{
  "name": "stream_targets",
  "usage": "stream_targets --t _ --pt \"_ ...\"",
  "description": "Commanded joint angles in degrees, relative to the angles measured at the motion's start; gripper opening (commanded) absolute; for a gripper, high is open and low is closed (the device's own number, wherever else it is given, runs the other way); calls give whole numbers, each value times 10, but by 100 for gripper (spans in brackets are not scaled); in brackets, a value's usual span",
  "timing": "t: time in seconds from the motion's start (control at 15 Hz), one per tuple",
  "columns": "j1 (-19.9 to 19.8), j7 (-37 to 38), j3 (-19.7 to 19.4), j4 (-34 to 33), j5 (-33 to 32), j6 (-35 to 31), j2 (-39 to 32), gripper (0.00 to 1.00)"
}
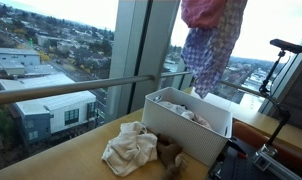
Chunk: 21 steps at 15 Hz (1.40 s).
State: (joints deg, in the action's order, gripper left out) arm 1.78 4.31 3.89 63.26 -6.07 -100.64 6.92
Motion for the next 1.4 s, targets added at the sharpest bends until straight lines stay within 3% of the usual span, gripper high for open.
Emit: stream_targets --t 0.0,0.53,1.33 --pt "-2 -4 1 -74 -10 32 -39 3" --pt "-19 -1 -24 74 19 -2 -19 3" --pt "-32 -13 -46 375 48 -126 21 3"
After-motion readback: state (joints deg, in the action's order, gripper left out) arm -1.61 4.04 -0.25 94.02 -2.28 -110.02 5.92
